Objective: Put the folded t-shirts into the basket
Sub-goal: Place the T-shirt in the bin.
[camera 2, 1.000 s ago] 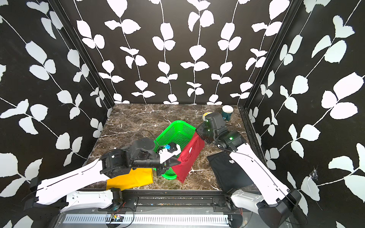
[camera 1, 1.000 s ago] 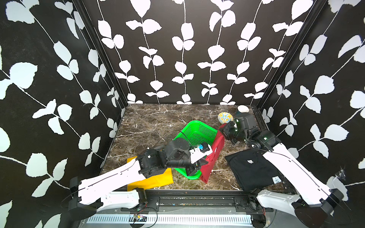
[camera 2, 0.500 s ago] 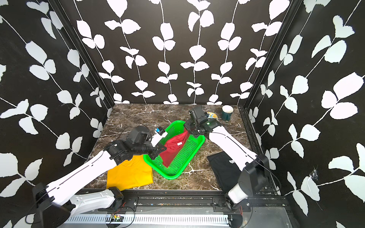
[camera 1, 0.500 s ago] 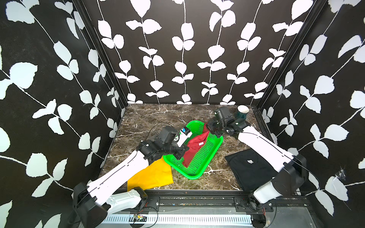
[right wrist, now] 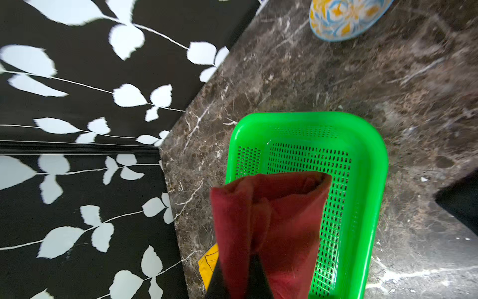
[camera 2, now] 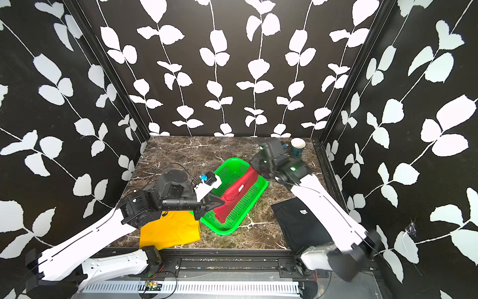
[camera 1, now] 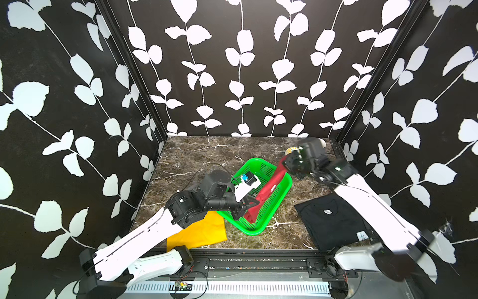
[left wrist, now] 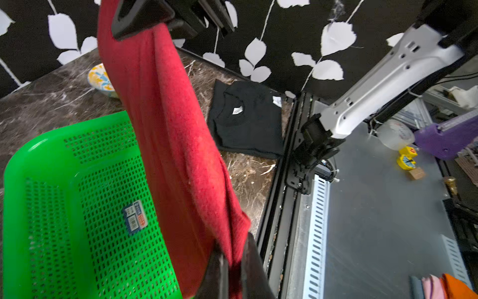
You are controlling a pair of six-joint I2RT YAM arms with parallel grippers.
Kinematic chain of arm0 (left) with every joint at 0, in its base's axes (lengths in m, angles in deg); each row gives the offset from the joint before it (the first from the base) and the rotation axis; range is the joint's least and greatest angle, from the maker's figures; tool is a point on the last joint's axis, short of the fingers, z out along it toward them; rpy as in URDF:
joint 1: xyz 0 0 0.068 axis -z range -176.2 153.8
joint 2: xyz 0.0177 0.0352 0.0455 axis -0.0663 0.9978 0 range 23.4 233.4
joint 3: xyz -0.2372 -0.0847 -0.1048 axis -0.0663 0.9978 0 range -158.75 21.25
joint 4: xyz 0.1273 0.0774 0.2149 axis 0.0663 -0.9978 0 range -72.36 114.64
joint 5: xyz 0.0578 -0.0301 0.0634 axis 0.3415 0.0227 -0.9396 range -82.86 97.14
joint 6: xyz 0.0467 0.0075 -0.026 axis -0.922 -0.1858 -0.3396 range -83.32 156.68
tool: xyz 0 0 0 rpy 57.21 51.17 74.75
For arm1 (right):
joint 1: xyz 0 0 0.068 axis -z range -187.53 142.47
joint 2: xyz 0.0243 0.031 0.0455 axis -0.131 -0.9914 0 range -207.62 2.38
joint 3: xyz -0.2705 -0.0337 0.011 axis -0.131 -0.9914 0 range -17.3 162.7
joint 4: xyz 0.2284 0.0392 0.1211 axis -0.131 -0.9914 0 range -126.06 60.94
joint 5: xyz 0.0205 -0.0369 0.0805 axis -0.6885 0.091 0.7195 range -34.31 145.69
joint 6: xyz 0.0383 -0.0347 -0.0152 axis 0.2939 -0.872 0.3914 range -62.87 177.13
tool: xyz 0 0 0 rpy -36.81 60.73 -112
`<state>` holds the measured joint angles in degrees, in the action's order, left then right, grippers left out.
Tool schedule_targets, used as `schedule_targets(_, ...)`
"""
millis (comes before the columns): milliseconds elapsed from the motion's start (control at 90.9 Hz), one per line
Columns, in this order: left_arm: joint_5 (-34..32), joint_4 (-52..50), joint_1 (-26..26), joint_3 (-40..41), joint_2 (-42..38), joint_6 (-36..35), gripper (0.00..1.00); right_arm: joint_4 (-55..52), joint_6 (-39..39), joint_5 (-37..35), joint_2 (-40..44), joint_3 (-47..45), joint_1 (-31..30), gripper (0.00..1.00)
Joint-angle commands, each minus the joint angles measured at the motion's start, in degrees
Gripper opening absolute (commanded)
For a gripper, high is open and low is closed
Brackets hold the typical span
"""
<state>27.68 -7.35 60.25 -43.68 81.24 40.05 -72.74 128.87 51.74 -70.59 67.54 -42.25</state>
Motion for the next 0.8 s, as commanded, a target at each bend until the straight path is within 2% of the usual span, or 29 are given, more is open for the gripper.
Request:
schedule_targets(0, 1.2, 1.0, 3.0, -0.1, 1.2, 2.1, 0.00, -2.8, -2.3, -6.2, 4.4, -1.6, 0.4, 0.00)
schedule_targets(220, 1.3, 4.6, 4.9, 3.0, 4.0, 3.7, 0.00, -2.9, -2.7, -5.9, 6.7, -6.5, 1.3, 0.00)
schedule_targets(429, -2.8, 3.1, 4.6, 4.2, 3.8, 2.6, 0.00, 0.8, -3.6, -3.3, -0.4, -5.4, 1.7, 0.00)
schedule_targets(506, -4.6, 2.2, 2.0, 6.1, 3.7, 2.3, 0.00, 3.4, -2.9, -1.2, -4.8, -4.6, 1.7, 0.00)
schedule_targets(627, -6.3, 5.8, -5.9, 13.0, 2.4, 3.6, 0.00, 5.5, -1.5, 2.5, -12.3, -2.0, 1.6, 0.00)
schedule_targets(704, -11.6, 7.1, -8.8, 16.6, 2.1, 3.3, 0.00, 5.0, -0.9, 3.1, -17.3, 0.7, 1.1, 0.00)
schedule_targets(792, -17.0, 6.8, -9.9, 19.0, 3.2, 4.0, 0.00, 3.9, -0.6, 3.0, -23.4, 4.5, 0.7, 0.00)
